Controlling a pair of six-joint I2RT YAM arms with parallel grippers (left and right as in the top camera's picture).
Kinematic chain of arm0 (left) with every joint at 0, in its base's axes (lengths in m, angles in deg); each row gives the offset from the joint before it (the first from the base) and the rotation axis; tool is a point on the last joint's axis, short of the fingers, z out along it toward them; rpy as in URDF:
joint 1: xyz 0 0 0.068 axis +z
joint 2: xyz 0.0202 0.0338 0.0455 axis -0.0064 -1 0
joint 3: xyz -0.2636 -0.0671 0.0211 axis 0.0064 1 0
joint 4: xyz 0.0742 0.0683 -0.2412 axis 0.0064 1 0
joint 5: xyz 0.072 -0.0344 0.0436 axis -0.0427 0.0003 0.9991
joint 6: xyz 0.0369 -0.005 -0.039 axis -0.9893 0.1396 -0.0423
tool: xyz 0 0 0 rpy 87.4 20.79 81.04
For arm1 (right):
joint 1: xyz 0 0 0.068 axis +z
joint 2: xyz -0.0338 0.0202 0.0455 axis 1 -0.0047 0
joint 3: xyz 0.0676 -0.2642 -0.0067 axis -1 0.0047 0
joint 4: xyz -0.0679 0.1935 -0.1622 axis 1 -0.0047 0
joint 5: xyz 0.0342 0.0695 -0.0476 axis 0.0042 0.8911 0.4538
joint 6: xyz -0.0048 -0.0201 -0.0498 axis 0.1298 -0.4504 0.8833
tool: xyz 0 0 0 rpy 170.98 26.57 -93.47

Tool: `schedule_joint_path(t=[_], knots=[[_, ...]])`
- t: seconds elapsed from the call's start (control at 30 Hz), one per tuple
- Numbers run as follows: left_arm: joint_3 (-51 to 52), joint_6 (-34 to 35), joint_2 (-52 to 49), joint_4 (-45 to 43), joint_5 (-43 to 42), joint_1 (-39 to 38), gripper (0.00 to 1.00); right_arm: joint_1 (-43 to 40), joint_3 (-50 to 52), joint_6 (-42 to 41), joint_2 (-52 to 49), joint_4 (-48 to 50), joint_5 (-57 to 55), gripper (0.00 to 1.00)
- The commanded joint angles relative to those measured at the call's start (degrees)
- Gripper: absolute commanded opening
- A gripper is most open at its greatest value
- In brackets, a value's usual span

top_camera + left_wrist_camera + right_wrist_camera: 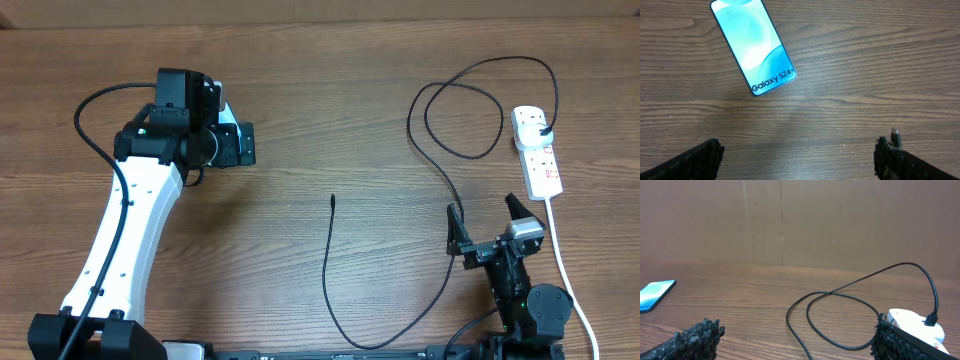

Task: Plug charger to phone and switch on socket
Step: 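Lower the left gripper and close it on the phone's edges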

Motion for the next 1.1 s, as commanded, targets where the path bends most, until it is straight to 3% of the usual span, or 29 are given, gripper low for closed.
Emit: schedule_joint_path(t=[0.0,0.27,0.57,0.97,1.07], knots=[[-1.8,1.7,-0.3,1.1,0.7,-0.4,1.0,0.5,0.6,0.1,0.4,0.2,-0.4,1.0],[-5.2,9.4,-3.7,1.5,0.9,-0.4,1.0,0.5,0.6,0.0,0.4,0.2,-0.4,1.0],[-23.2,10.5,-19.7,11.5,0.6,-0.4,1.0,0.5,0.6,0.1,0.4,0.3,-0.4,1.0],[-23.8,11.1,-25.6,10.3,-1.6,-0.4,1.0,0.5,0.6,0.1,0.4,0.3,-0.4,1.0],[-23.8,14.8,-25.6,10.3,-1.6,-0.2,1.0,0.5,0.6,0.1,0.4,0.2,-0.4,1.0]])
